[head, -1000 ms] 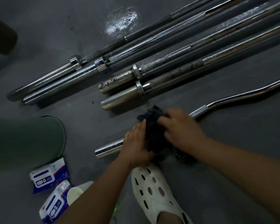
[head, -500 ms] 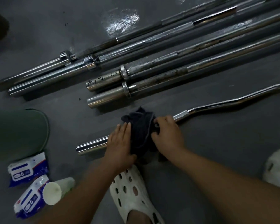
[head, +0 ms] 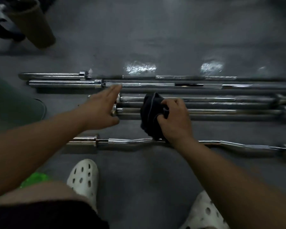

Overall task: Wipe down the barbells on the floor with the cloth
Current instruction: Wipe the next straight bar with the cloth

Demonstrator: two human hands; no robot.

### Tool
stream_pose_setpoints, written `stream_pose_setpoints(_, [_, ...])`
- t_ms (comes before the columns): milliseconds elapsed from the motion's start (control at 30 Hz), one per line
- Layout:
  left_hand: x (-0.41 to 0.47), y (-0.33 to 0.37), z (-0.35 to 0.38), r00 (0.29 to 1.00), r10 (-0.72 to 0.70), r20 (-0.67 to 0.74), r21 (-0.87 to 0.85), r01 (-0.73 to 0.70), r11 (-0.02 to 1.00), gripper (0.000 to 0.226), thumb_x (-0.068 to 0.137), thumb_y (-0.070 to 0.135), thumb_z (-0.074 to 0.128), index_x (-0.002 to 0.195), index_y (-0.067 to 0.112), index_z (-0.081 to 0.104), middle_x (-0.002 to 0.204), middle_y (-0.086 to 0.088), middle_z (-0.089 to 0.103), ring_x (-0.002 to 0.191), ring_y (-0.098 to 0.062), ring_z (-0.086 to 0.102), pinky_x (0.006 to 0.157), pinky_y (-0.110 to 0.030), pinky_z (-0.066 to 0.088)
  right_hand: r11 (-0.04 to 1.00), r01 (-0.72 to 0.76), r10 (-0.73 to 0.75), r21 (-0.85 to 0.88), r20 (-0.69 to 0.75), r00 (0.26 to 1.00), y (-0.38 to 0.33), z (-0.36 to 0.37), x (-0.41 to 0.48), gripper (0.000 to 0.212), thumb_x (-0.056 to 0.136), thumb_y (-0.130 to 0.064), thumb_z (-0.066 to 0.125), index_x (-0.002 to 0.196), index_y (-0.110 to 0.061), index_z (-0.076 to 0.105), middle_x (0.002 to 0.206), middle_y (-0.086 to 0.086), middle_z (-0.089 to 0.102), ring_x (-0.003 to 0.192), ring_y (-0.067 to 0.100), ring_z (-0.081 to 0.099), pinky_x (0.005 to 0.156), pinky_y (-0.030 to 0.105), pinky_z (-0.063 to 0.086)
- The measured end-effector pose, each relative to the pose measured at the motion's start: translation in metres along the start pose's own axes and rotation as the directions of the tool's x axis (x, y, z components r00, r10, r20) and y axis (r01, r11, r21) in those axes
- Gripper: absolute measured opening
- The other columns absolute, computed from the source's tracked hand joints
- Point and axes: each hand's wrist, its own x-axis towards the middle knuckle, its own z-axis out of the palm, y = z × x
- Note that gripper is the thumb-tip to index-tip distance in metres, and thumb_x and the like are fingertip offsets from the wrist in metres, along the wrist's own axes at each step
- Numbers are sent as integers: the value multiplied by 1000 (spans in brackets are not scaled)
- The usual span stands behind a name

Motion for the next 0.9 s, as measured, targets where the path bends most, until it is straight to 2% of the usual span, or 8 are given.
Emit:
stream_pose_setpoints(100, [1,50,-24,994,92,-62,2,-92,996,107,80,34,72,156,16,-1,164,-9,7,150,-24,13,121,-32,15,999,32,-37,-42,-121,992,0,-71,-6,37,78,-15,66,115,-19,64,116,4,50,106,27,56,86,44,53])
stream_pose_setpoints(167, [4,81,-30,984,172,-45,22,-171,985,108,81,37,72,156,14,-3,164,-10,5,150,-24,13,121,-33,16,994,33,-52,-102,-193,980,2,-115,-15,37,78,-15,66,115,-18,63,116,4,51,106,27,55,85,42,53])
stream_pose_setpoints(367, [32,148,-13,943,332,-38,-11,-332,943,110,81,46,70,155,14,-5,164,-9,-1,151,-23,7,121,-35,15,965,-58,-30,-257,-327,945,31,-196,-39,36,80,-15,65,117,-19,62,117,5,49,107,27,53,84,39,52])
stream_pose_setpoints(467, [65,177,4,908,418,-22,9,-418,909,111,80,45,70,156,18,-8,164,-6,-3,151,-22,6,121,-40,18,949,-120,6,-292,-364,931,64,-213,-36,34,80,-15,65,115,-19,63,116,4,49,106,26,53,84,37,51])
stream_pose_setpoints(600, [128,214,32,892,451,29,-5,-451,892,117,68,63,57,153,26,-15,164,-3,-4,151,-21,7,121,-42,20,935,-215,97,-281,-381,920,119,-219,-15,35,82,-16,64,116,-23,61,119,1,48,109,24,51,81,38,52])
stream_pose_setpoints(733, [184,243,61,872,485,65,-10,-486,874,114,77,50,71,156,17,-3,164,-7,3,150,-24,12,118,-32,16,924,-273,167,-267,-361,918,172,-212,7,36,81,-15,64,116,-24,61,121,-1,47,110,23,48,82,34,47])
stream_pose_setpoints(800, [200,250,66,867,491,89,-5,-492,870,115,71,60,61,156,18,-4,164,-7,5,150,-23,13,118,-32,16,917,-294,199,-270,-330,923,191,-208,17,35,82,-15,63,116,-25,60,121,-3,46,110,22,47,79,32,44])
stream_pose_setpoints(900, [220,254,64,840,528,127,20,-535,845,116,63,70,44,155,20,-6,164,-5,2,150,-22,15,119,-33,20,907,-326,237,-267,-316,919,211,-205,35,36,82,-16,63,117,-24,60,121,-2,46,110,24,49,82,36,49])
